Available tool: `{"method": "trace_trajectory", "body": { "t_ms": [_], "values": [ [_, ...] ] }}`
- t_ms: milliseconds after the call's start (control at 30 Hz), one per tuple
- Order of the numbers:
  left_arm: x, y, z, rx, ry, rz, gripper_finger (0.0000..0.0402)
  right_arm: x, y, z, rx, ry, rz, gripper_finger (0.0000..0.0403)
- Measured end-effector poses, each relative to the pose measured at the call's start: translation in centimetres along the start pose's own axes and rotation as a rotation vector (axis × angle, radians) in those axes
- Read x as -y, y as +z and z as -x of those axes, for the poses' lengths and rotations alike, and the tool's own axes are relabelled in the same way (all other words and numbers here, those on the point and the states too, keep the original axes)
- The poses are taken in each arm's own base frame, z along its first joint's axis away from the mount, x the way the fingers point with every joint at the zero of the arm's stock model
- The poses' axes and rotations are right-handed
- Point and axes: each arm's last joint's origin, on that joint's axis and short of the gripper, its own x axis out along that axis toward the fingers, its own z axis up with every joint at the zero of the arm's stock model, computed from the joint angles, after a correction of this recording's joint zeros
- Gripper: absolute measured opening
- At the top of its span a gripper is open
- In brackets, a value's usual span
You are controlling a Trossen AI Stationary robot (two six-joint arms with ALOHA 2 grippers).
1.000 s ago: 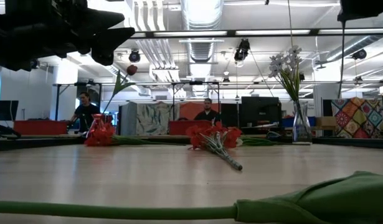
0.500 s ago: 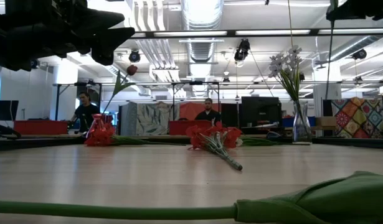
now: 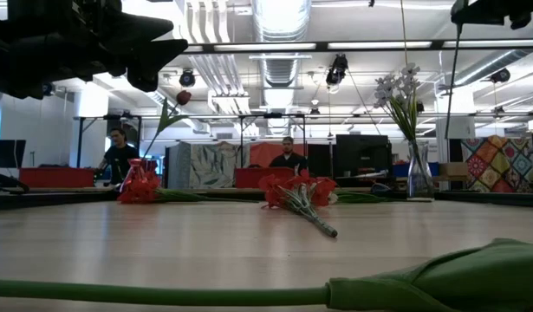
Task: Sort flowers into vase by color
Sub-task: Put the top white tulip into the transparent flower vase
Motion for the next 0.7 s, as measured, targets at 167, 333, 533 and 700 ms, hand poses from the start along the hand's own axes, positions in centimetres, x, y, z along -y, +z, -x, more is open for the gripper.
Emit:
{"method": "trace_trajectory", "body": {
  "t_ms": [167,333,533,700],
  "values": [
    [0.0,0.0,0.0,0.0,0.0,0.0,0.0196,-0.6,0.0,-0.2,0.007,0.07,-0.001,0.0013],
    [0.0,0.0,0.0,0.0,0.0,-0.008,0.0196,-1.9,-0.2,-0.9,-0.002,0.129,0.025,0.0013],
    [0.0,0.1,-0.1,0.001,0.0,-0.014,0.0196,-3.5,0.4,-1.7,0.048,0.238,0.06,0.0012],
    [0.0,0.1,-0.1,0.003,0.0,-0.014,0.0196,-3.9,0.1,-2.0,0.034,0.305,0.029,0.0012]
  ]
}}
